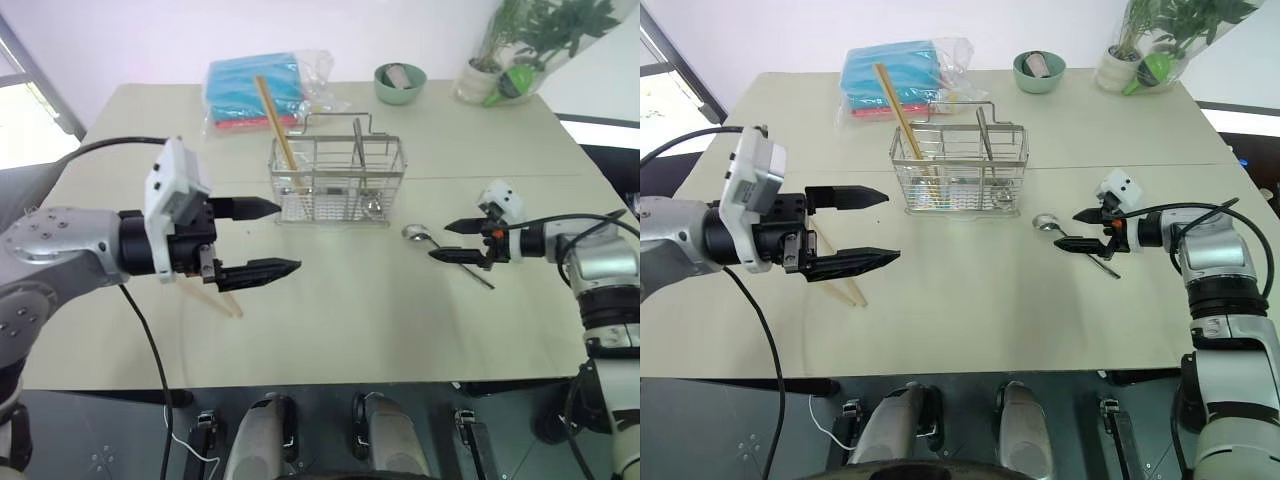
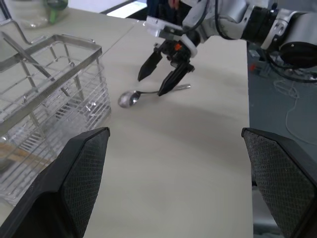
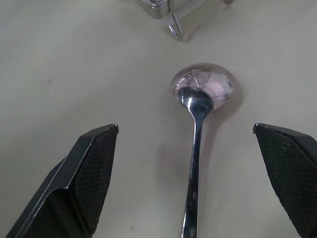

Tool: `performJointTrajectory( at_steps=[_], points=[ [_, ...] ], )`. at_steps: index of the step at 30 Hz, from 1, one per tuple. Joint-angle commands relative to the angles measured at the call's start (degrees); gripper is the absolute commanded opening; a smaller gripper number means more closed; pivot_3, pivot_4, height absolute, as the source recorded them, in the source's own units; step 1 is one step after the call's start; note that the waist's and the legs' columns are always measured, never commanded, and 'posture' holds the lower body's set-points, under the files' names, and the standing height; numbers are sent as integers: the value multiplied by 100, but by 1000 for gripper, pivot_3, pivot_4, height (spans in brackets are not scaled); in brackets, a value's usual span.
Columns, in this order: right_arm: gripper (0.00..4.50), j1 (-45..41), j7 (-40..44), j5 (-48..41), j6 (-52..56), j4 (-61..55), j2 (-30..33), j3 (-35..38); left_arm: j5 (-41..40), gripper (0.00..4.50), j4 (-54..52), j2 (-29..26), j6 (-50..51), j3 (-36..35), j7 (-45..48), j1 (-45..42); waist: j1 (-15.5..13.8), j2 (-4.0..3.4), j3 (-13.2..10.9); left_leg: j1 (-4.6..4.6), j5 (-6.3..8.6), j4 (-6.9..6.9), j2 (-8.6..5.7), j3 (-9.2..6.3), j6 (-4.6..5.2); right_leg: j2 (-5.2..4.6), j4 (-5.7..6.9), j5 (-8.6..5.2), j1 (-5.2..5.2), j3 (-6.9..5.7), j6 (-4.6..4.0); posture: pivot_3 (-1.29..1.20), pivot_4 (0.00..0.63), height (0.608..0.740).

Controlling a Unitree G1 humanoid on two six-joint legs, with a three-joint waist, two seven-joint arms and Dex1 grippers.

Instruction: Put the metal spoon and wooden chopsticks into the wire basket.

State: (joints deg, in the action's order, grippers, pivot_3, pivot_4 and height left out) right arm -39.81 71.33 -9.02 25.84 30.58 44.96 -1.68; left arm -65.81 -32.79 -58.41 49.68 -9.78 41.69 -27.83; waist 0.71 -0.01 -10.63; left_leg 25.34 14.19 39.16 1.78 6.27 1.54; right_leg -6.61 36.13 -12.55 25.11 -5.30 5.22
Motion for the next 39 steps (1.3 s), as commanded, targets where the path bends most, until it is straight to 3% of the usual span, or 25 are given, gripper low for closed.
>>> performJointTrajectory(
  at_steps=[1,7,10,15,16,27,31,35,39],
  points=[
    [4500,-204,-197,83,-94,84,-97,-38,70,4479,5,17,-11,-47,100,-113,0,0,0,0,0,0,0,0,0,0,0,0,-1,0,0,0,150,715],
    [4500,-555,-575,401,-237,672,-302,-254,157,4479,-22,59,-9,-58,118,-129,-1,0,0,0,0,1,-1,-1,0,0,0,0,-1,0,0,0,150,715],
    [3256,-656,-552,424,-278,846,-314,-259,160,4500,-33,61,8,-110,117,-121,-1,0,0,0,-1,1,-1,-2,0,0,0,0,-1,0,0,0,150,715],
    [459,-704,-466,444,-330,941,-290,-267,146,4500,-20,47,17,-179,99,-121,-1,0,0,0,-1,1,-1,-3,0,0,0,0,-3,0,1,0,150,715],
    [100,-705,-461,445,-331,944,-288,-264,141,4500,-19,46,21,-182,97,-127,1,0,0,0,-1,1,-1,-2,0,0,0,0,-3,0,1,0,150,715],
    [43,-645,-572,189,-291,499,-38,153,286,4500,89,89,-18,-173,179,-241,-2,0,0,0,-1,1,-1,-2,0,1,1,0,-3,0,1,0,150,715],
    [43,-1085,-850,-741,345,-110,-42,1141,374,4500,219,111,-45,-226,213,-370,-2,0,0,0,-1,1,0,-2,0,1,1,0,-2,0,1,0,150,715],
    [43,-1844,-1371,-2392,2038,-912,-351,2381,529,4500,395,161,-90,-194,227,-573,19,-1,-1,0,-3,0,4,-3,-2,7,6,0,3,1,0,0,150,715],
    [43,-1975,-1835,-2780,2327,-1618,-767,2377,711,4500,545,240,-137,-108,271,-753,-12,11,6,-1,-3,-4,7,-13,-3,16,7,-1,-3,-3,-2,0,150,715]
  ],
)
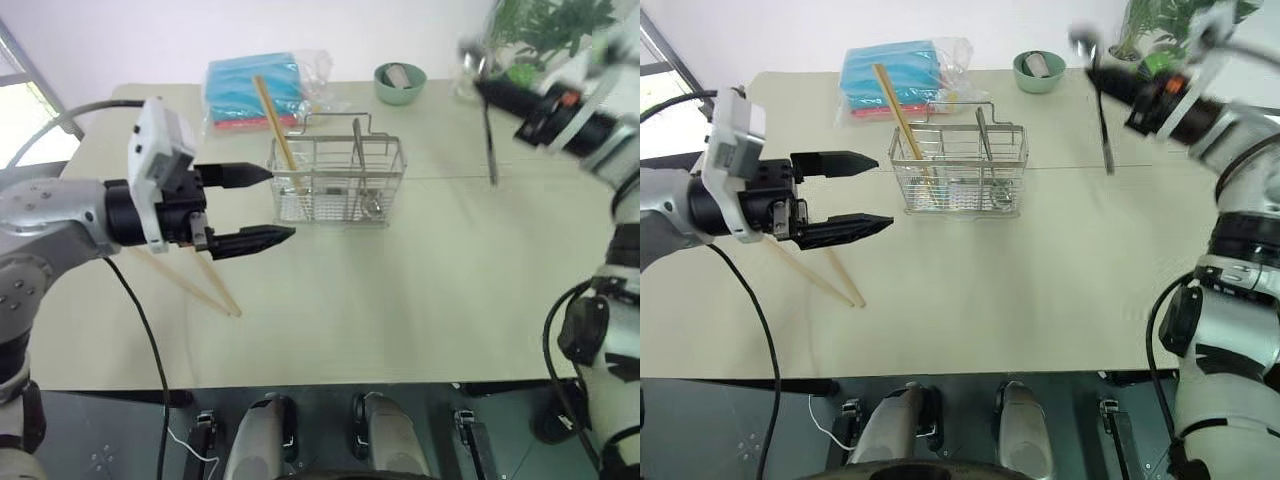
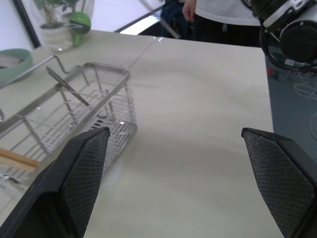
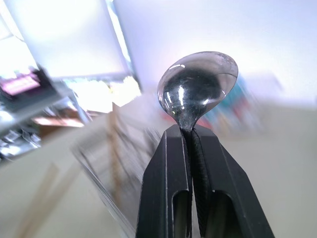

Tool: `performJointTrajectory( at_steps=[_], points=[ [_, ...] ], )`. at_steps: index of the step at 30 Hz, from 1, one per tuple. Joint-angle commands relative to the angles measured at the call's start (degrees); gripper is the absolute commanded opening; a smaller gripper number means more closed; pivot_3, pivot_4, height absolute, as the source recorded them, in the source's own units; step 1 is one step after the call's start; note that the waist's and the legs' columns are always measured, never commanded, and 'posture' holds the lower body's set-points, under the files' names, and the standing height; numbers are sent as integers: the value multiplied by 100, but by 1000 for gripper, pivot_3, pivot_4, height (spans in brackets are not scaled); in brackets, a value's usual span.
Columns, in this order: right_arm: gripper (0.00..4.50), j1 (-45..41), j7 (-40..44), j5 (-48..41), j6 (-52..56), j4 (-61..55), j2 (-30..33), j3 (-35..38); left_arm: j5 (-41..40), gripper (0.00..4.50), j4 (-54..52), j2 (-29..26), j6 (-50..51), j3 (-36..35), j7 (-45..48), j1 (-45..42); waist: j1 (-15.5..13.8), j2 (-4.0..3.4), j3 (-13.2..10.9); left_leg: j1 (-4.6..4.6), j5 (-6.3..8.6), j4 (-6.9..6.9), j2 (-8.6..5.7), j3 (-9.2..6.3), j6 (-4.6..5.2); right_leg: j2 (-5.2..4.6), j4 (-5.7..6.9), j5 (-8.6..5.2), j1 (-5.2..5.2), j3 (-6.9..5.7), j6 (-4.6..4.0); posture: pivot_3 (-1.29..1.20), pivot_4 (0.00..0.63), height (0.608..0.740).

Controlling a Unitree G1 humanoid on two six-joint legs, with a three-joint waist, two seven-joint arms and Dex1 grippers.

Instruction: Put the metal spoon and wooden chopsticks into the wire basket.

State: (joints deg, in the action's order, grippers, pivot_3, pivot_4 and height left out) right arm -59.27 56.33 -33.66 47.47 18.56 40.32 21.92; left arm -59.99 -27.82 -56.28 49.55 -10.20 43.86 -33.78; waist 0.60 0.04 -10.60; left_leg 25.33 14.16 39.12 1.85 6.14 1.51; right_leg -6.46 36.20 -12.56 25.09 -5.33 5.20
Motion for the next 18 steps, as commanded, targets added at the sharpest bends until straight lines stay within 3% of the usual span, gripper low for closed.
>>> performJointTrajectory(
  at_steps=[1,9,18],
  points=[
    [43,-80,-459,-332,120,-489,-457,-50,167,4500,76,50,-129,-43,70,-198,7,7,4,-1,0,1,0,1,0,0,0,0,-3,0,0,0,150,715],
    [43,-524,-1467,187,-1377,345,-1872,-421,400,4500,182,259,-116,25,102,-454,12,4,2,4,-1,4,-4,5,1,-6,4,1,5,2,1,0,150,715],
    [43,-533,-1756,699,-2881,1276,-2421,-696,307,4500,63,242,40,-159,-9,-425,27,4,1,5,-2,4,-4,4,-1,-8,7,2,6,2,3,0,150,715]
  ],
)
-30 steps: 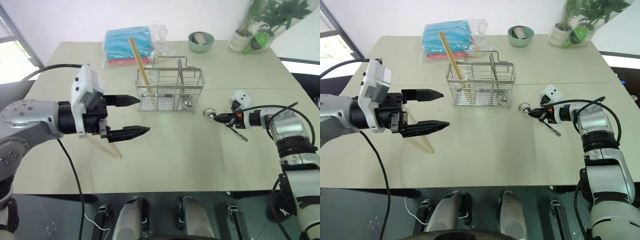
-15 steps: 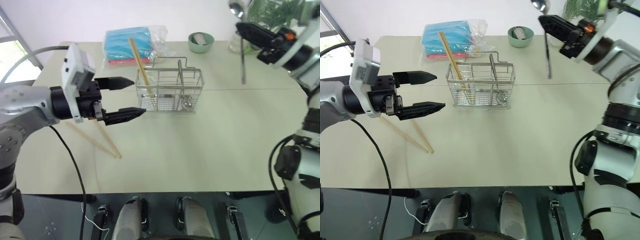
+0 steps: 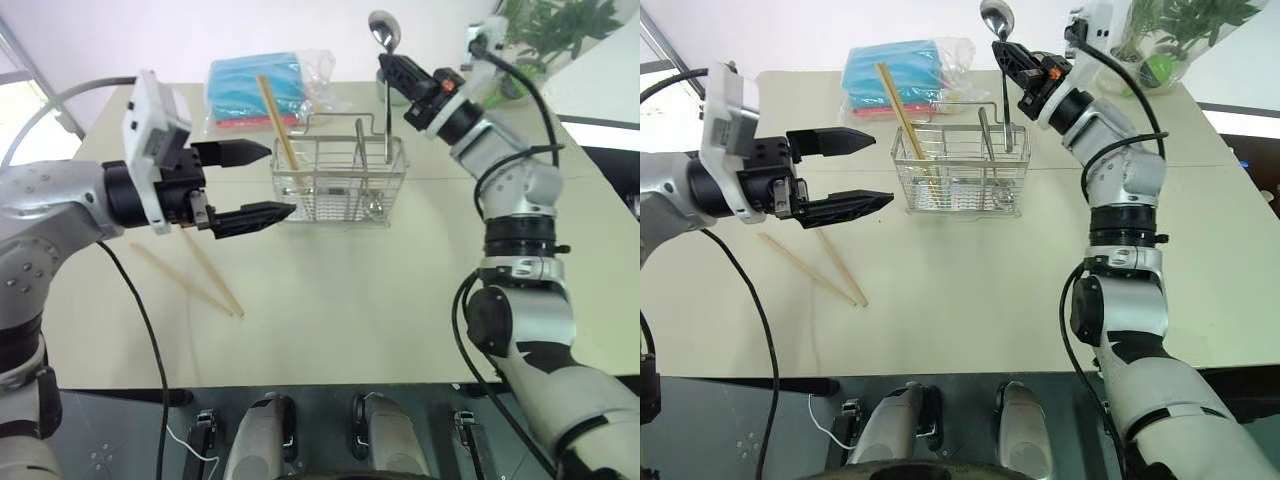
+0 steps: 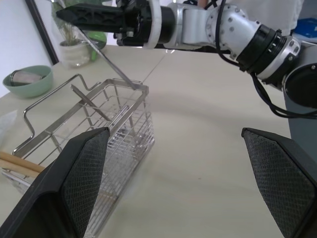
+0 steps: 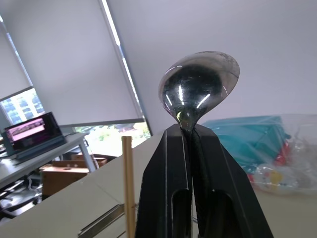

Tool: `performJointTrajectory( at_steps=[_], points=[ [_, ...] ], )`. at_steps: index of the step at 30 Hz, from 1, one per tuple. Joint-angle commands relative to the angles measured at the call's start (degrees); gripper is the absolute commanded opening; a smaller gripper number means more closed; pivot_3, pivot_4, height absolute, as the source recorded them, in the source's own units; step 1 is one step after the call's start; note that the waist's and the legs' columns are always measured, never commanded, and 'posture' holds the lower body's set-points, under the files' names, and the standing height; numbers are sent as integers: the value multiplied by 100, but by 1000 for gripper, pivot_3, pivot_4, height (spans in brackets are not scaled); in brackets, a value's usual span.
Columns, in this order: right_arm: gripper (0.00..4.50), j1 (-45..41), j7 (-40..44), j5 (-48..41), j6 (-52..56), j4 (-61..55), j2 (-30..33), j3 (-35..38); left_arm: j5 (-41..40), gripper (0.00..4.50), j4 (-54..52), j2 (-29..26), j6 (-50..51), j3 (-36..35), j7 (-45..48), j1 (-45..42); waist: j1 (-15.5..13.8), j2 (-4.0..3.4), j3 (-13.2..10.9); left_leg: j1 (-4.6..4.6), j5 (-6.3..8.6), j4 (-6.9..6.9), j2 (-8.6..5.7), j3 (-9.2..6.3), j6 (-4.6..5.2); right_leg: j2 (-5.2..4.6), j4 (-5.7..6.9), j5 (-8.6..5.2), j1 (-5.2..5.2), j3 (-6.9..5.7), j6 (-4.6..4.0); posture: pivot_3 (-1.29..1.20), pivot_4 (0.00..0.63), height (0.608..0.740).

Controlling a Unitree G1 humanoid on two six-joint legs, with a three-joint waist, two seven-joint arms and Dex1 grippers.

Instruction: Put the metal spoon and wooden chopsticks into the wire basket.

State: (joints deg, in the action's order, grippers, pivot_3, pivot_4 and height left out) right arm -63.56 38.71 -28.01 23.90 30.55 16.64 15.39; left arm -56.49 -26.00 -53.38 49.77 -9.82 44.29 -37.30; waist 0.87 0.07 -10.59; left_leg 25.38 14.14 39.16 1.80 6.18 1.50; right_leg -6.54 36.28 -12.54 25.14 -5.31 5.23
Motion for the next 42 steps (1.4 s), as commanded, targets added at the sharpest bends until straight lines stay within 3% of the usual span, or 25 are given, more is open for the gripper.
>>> performJointTrajectory(
  at_steps=[1,5,6,10,15,23,28,34,38,42],
  points=[
    [43,-41,15,191,-723,170,-105,-67,-53,4500,-126,-53,26,-216,-70,-71,2,0,0,0,0,0,0,-1,0,1,0,0,0,0,0,0,150,715],
    [43,226,11,400,-1364,393,-279,-167,-73,4500,-150,-37,53,-253,-160,-66,6,0,0,0,0,-1,1,-1,0,1,0,0,0,0,0,0,150,715],
    [346,250,-47,391,-1375,455,-290,-138,-78,4500,-159,-33,60,-260,-175,-67,3,0,0,0,0,-1,1,-1,-1,1,1,0,0,0,0,0,150,715],
    [1912,258,-143,354,-1388,595,-222,-30,-110,4500,-181,-32,80,-283,-217,-74,3,-1,0,1,-1,-1,1,-2,-1,1,1,0,0,0,0,0,150,715],
    [4444,175,-238,337,-1299,566,152,100,-59,4500,-107,-54,50,-292,-187,-65,-10,-1,-1,0,-1,-1,1,-3,-2,1,1,0,-1,0,-1,0,150,715],
    [4444,-347,95,188,-972,677,808,258,47,4500,31,-30,-5,-298,-215,-97,20,-3,-2,0,-1,-3,1,-2,-2,2,1,-1,2,0,-1,0,150,715],
    [4444,-693,1000,-26,-327,437,1419,132,107,4500,196,8,76,-689,-751,30,5,-3,-2,0,0,-3,2,-1,-1,2,0,-1,2,0,-1,0,150,715],
    [4444,-213,3062,-596,1020,-851,2516,-379,-228,4500,580,439,1255,-1516,-3251,-269,-35,-1,-2,1,1,-2,1,-9,3,-2,-2,0,-1,1,-1,0,150,715],
    [4444,568,4123,-988,1634,-1883,3191,-667,-572,4500,808,1517,2488,-2304,-5993,-802,-39,8,-2,-9,16,3,-1,-20,28,-8,-6,1,-23,-4,2,0,150,715],
    [4444,1179,4564,-1342,2103,-2529,3516,-722,761,4500,719,2666,4163,-3176,-7903,-1375,-38,17,-7,-13,15,7,-6,-23,27,-15,-3,4,-28,-6,7,0,150,715]
  ],
)
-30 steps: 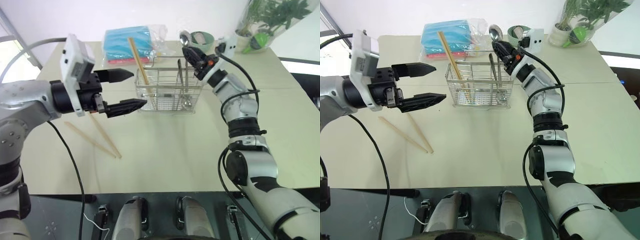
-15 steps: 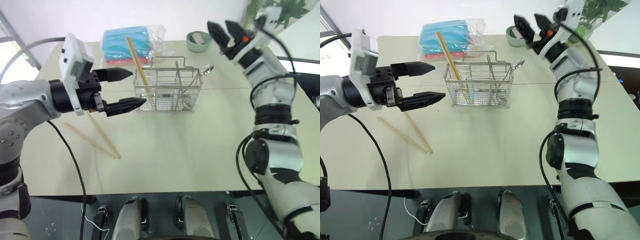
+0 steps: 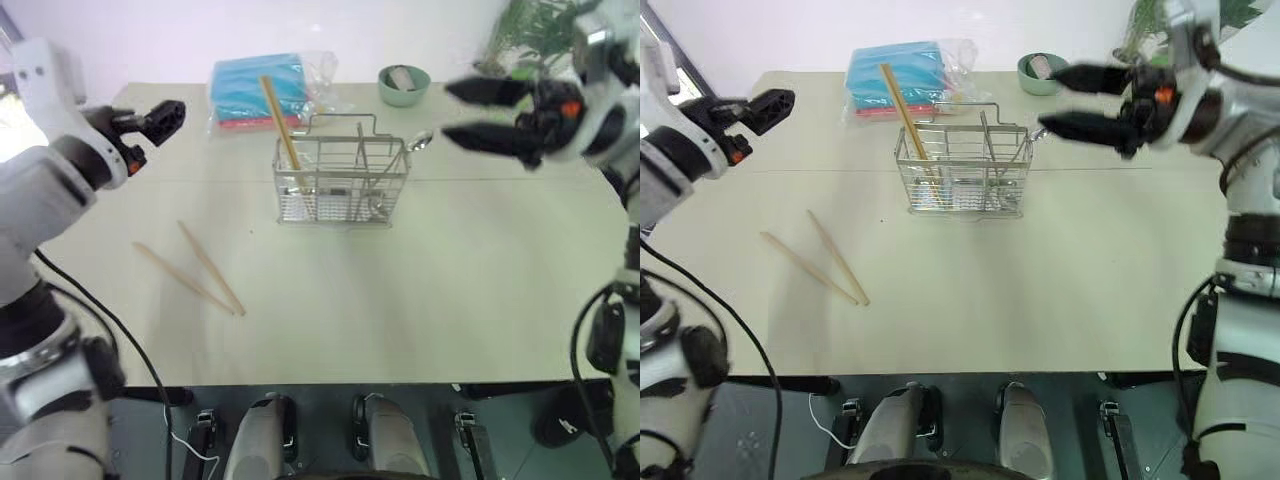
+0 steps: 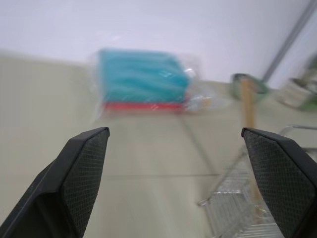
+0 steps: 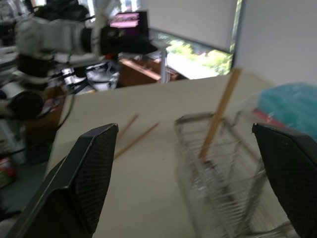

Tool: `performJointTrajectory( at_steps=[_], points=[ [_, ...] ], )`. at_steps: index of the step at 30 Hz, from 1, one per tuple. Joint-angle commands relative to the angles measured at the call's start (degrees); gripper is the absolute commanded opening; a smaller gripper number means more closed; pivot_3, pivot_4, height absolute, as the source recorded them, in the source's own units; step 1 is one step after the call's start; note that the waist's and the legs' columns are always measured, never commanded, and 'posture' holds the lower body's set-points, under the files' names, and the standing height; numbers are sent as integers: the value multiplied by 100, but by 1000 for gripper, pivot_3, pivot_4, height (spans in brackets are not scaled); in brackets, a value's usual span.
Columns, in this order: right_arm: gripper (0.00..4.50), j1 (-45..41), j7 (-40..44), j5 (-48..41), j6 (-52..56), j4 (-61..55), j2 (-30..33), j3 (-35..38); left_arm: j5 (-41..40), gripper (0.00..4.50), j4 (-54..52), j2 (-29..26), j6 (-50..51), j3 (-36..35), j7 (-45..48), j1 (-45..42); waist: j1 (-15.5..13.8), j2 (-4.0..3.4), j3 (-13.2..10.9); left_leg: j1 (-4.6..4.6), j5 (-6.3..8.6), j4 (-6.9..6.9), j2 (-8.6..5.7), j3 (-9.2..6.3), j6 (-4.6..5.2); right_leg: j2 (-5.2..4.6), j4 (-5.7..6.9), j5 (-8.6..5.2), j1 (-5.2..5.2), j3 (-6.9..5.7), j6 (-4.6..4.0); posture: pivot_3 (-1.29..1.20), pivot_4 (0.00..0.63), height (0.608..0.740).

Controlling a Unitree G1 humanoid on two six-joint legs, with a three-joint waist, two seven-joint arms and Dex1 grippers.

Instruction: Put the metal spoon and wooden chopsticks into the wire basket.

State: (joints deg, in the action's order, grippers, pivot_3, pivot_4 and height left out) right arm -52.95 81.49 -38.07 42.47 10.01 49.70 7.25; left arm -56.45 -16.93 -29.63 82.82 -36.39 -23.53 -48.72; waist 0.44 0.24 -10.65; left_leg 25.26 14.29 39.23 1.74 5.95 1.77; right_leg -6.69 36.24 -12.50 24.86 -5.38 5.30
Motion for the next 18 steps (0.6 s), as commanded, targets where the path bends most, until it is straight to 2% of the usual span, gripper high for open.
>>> performJointTrajectory(
  at_steps=[1,5,10,18],
  points=[
    [4444,247,288,-351,244,-556,206,94,890,4500,-203,424,944,-549,-1402,-240,17,1,0,0,-6,0,-1,1,-11,0,1,0,0,0,0,0,150,715],
    [4444,542,142,-249,68,-713,64,32,1707,4500,-313,1371,968,-719,-2546,-292,-3,8,-3,-2,-12,-2,1,3,-24,3,0,0,1,0,-1,0,150,715],
    [4444,700,-15,-249,65,-921,-65,-61,2291,4500,-433,2272,968,-824,-3216,-234,-117,32,-12,0,-14,0,-2,6,-29,-1,-1,1,2,0,-2,0,150,715],
    [4444,1012,-150,-324,66,-1181,-38,10,3144,4500,214,2461,968,-899,-2904,-50,-126,38,-12,1,-13,0,-2,6,-31,-2,-2,1,4,-2,-4,0,150,715]
  ],
)
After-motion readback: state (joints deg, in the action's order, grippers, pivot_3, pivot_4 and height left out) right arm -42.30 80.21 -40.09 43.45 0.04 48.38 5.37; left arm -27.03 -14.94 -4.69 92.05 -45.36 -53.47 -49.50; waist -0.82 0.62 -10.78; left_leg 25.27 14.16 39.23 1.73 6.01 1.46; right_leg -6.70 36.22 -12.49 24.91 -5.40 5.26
